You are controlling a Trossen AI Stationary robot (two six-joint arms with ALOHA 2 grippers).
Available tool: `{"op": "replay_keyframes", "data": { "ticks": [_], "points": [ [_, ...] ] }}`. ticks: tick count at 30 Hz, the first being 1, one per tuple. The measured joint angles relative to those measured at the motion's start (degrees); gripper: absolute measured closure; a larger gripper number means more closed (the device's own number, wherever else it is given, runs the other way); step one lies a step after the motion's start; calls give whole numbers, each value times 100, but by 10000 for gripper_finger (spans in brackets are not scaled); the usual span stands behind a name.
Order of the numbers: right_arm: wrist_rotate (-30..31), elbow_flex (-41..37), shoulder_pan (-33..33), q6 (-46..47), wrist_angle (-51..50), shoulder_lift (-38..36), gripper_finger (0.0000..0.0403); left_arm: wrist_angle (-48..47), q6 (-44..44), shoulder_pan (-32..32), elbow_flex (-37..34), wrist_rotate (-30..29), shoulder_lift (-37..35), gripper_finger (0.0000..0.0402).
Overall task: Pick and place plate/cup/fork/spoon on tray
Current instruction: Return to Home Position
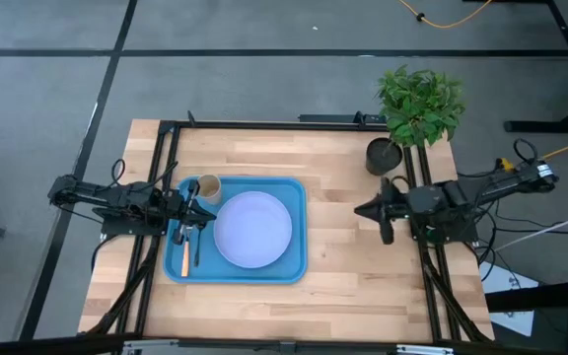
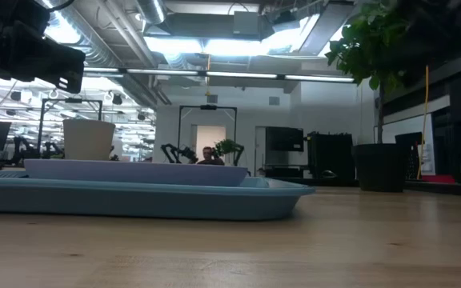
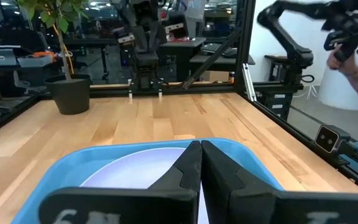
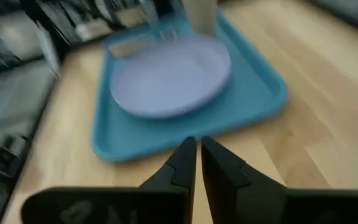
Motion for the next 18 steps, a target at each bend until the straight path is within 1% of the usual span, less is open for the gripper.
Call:
{"op": "replay_keyframes", "data": {
  "ticks": [2, 5, 8, 11, 14, 18],
  "points": [
    [-87, -566, 25, -378, 634, -618, 372, 0, 1, 0, 0, 0, 1, 401],
    [-275, -1323, 24, -896, 1171, -1544, 372, 0, 0, 0, 0, -2, 2, 401],
    [-607, -1849, 23, -1374, 1351, -2439, 372, 0, 2, 2, 0, 0, 2, 401],
    [-961, -2157, 23, -1728, 1341, -3169, 372, 0, 2, 0, 0, 0, 2, 401],
    [-1258, -2310, 23, -1990, 1323, -3718, 372, 0, 0, 0, 0, 0, 2, 401],
    [-1332, -2444, 7, -2252, 1650, -3747, 372, 0, 1, 1, 0, 0, 0, 401]
  ]
}}
